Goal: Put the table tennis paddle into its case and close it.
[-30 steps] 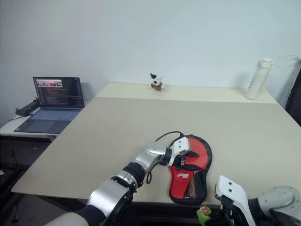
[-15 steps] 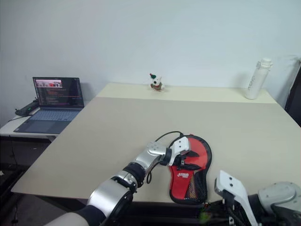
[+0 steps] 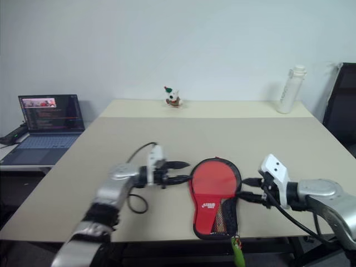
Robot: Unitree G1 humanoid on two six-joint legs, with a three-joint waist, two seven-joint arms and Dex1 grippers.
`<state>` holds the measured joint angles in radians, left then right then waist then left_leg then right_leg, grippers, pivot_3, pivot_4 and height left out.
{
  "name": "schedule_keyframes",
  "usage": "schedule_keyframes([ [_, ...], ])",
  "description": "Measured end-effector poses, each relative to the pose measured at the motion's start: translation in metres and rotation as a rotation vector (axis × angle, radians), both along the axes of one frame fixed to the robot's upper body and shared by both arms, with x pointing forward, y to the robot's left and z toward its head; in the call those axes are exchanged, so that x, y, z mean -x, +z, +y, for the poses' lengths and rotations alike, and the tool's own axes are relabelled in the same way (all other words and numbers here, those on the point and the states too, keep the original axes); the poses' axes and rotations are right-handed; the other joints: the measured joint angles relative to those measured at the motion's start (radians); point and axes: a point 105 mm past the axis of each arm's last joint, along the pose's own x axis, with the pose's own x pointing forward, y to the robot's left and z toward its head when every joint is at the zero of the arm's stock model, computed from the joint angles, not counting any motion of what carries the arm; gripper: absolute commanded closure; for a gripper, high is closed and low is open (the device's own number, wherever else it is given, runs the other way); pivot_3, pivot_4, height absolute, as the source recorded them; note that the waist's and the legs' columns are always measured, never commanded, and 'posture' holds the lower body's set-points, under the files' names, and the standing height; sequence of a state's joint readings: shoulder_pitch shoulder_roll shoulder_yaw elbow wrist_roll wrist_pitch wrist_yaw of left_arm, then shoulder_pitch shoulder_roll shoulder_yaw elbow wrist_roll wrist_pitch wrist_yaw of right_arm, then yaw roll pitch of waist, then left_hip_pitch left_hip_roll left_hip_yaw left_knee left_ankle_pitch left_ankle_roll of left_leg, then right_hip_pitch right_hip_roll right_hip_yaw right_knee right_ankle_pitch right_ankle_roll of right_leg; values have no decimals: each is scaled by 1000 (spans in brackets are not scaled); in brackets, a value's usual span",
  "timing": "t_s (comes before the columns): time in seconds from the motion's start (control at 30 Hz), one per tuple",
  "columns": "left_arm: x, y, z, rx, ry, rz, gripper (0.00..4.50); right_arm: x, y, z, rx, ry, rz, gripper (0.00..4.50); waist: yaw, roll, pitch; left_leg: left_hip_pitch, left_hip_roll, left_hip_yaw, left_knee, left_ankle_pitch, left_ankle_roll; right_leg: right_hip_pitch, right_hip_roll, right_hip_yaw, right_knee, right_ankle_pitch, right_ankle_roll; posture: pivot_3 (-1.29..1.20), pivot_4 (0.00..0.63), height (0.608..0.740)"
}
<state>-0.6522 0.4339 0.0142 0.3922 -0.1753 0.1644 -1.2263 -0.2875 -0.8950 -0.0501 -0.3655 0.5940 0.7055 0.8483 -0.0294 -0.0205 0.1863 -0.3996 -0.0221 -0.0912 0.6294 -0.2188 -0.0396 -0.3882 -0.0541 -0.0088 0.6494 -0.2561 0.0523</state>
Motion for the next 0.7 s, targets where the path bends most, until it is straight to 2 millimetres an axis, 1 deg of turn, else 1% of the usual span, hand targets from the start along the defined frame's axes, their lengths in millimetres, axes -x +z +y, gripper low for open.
schedule_keyframes([
  [0.03,3,3,14,-10,45,-5,1669,-8,0,-3,-18,-18,-19,2118,0,0,0,0,0,0,0,0,0,0,0,0,0,0,0,0,150,740],
  [0.1,6,7,33,-28,110,-15,1669,-22,2,-8,-62,-52,-31,2118,1,0,0,0,0,1,1,0,0,1,-1,0,0,1,-1,0,150,740],
  [0.13,7,9,47,-39,161,-17,1669,-32,5,-13,-87,-74,-43,2118,1,0,0,0,0,1,1,0,0,0,-1,1,0,1,-2,0,150,740],
  [0.17,8,11,57,-44,205,-21,1669,-40,6,-21,-95,-105,-51,2118,3,0,0,0,0,1,1,0,0,1,-1,1,0,1,-2,0,150,740],
  [0.2,7,14,64,-41,236,-27,1669,-45,6,-30,-101,-136,-58,2118,9,0,0,0,0,0,1,0,0,1,-1,0,0,1,-2,0,150,740],
  [0.23,6,18,66,-38,267,-35,1669,-52,6,-41,-104,-169,-59,2118,16,0,0,0,0,0,1,0,0,1,-1,0,-1,3,-4,0,150,740],
  [0.27,7,23,63,-29,277,-55,1669,-59,7,-51,-107,-207,-67,2118,23,0,1,0,0,1,1,0,0,1,-1,0,-1,3,-5,0,150,740],
  [0.37,10,33,61,-1,312,-92,1669,-69,14,-63,-92,-265,-110,2118,24,0,1,0,0,3,0,0,0,0,-1,1,-1,4,-7,0,150,740],
  [0.47,12,38,59,18,342,-113,1669,-74,16,-72,-78,-295,-126,2118,23,0,1,0,0,3,-1,0,0,-1,0,1,-1,4,-7,0,150,740],
  [0.53,15,35,60,23,363,-110,1669,-73,17,-72,-75,-293,-127,2118,23,0,1,0,0,3,-1,0,0,-1,0,1,-1,4,-7,0,150,740],
  [0.63,16,24,61,39,389,-71,1669,-70,18,-72,-59,-285,-116,2118,21,1,1,0,0,4,0,0,0,-1,0,2,-1,4,-7,0,150,740],
  [0.7,15,23,58,55,395,-70,1669,-68,19,-72,-45,-281,-109,2118,22,1,1,0,0,4,0,0,0,0,0,2,-1,4,-7,0,150,740],
])
